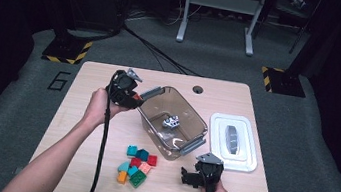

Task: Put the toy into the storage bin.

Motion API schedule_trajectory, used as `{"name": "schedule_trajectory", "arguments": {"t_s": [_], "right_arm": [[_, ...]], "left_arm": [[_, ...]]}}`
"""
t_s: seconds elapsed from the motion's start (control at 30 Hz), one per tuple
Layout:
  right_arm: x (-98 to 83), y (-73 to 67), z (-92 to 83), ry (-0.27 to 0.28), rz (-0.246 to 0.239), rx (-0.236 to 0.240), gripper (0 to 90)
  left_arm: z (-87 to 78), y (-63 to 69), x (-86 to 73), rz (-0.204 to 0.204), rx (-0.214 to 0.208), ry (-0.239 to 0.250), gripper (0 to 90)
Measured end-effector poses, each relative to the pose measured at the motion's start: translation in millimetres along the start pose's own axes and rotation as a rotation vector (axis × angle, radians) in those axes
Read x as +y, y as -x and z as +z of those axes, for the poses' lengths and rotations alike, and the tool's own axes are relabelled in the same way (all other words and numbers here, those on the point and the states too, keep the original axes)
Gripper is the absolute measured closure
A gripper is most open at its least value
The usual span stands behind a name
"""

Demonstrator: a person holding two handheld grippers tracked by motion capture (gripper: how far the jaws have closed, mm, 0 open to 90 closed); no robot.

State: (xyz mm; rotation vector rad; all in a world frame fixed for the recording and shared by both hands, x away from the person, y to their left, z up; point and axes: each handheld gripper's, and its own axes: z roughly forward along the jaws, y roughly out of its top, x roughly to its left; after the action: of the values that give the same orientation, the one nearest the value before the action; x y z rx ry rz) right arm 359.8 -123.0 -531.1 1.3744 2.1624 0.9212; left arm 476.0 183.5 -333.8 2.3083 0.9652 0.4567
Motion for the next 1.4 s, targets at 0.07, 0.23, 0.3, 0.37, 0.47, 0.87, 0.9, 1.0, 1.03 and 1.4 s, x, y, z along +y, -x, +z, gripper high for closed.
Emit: {"name": "schedule_trajectory", "arguments": {"t_s": [0.07,0.23,0.3,0.37,0.47,0.87,0.9,1.0,1.03,1.4], "right_arm": [[0.0,0.1,0.0,0.000,-0.001,0.000,0.0],[0.0,0.1,0.0,0.000,-0.001,0.000,0.0],[0.0,0.1,0.0,0.000,-0.001,0.001,0.0],[0.0,0.1,0.0,0.001,-0.001,0.000,0.0],[0.0,0.1,0.0,0.001,-0.001,0.000,0.0],[0.0,0.1,0.1,0.000,0.000,0.000,0.0],[0.0,0.2,0.1,0.001,-0.001,0.000,0.0],[0.1,0.3,0.2,0.001,-0.003,0.001,0.0],[0.2,0.0,0.1,-0.001,0.001,0.000,0.0],[0.2,0.1,0.2,0.000,0.000,0.000,0.0]], "left_arm": [[4.6,2.9,4.6,0.004,0.000,0.000,59.2],[14.8,8.8,12.4,0.023,-0.002,-0.013,59.1],[19.6,11.2,14.6,0.022,-0.001,-0.014,59.1],[25.4,13.5,16.1,0.024,-0.001,-0.014,59.1],[33.5,17.8,17.4,0.034,-0.002,-0.024,59.1],[58.4,24.1,13.1,0.050,-0.020,-0.065,59.1],[60.3,24.0,12.4,0.048,-0.016,-0.068,59.0],[66.4,22.8,10.6,0.040,-0.020,-0.081,59.0],[67.7,22.7,10.2,0.034,-0.021,-0.078,59.0],[84.5,27.9,8.4,0.051,-0.043,-0.138,58.6]]}}
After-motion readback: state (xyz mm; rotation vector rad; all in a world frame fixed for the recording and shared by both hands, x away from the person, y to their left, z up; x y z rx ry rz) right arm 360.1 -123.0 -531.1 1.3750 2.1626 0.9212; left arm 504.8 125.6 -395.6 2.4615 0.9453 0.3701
